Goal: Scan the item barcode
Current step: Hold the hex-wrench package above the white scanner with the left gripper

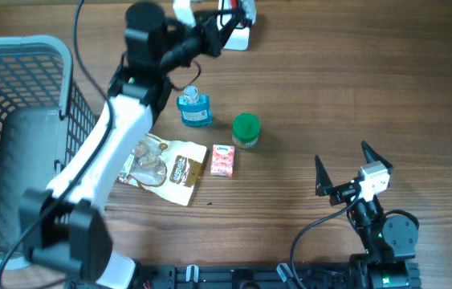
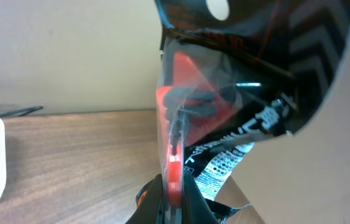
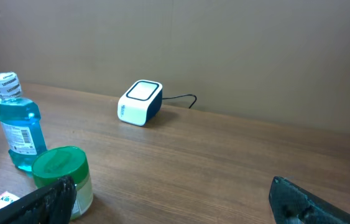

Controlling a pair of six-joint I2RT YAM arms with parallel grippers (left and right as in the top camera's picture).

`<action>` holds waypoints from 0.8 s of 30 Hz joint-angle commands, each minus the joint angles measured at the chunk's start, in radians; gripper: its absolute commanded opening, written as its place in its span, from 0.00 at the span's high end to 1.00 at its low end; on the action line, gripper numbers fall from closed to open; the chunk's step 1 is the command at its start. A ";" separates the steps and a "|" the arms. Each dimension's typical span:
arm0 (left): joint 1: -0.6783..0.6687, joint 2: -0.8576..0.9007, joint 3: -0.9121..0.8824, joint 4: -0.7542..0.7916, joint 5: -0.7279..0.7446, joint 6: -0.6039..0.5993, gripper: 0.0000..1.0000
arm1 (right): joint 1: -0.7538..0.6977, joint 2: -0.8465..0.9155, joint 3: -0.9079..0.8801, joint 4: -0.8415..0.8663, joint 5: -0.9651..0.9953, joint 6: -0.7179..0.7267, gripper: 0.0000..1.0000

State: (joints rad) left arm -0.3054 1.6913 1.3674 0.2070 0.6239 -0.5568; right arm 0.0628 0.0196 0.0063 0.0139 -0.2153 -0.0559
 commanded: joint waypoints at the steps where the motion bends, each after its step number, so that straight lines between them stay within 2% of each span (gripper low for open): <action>1: 0.005 0.144 0.220 -0.045 -0.056 0.010 0.96 | 0.002 -0.006 -0.001 0.002 0.006 0.010 0.00; 3: 0.005 0.200 0.292 -0.077 -0.129 0.023 0.96 | 0.002 -0.006 -0.001 0.003 0.006 0.010 0.00; 5: 0.005 0.234 0.348 -0.127 -0.277 0.060 0.96 | 0.002 -0.006 -0.001 0.003 0.006 0.011 0.00; 10: 0.004 0.241 0.356 -0.171 -0.512 0.162 0.96 | 0.002 -0.006 -0.001 0.002 0.006 0.011 0.00; 12: 0.002 0.253 0.356 -0.168 -0.548 0.167 0.96 | 0.002 -0.006 -0.001 0.003 0.006 0.010 0.00; 17: -0.032 0.328 0.356 -0.171 -0.677 0.283 0.96 | 0.002 -0.006 -0.001 0.002 0.006 0.011 0.00; 24: -0.084 0.417 0.356 -0.180 -0.863 0.546 0.96 | 0.002 -0.006 -0.001 0.002 0.006 0.011 0.00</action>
State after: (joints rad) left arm -0.3702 2.0865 1.6890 0.0139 -0.1154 -0.1818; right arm 0.0628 0.0204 0.0063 0.0147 -0.2157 -0.0559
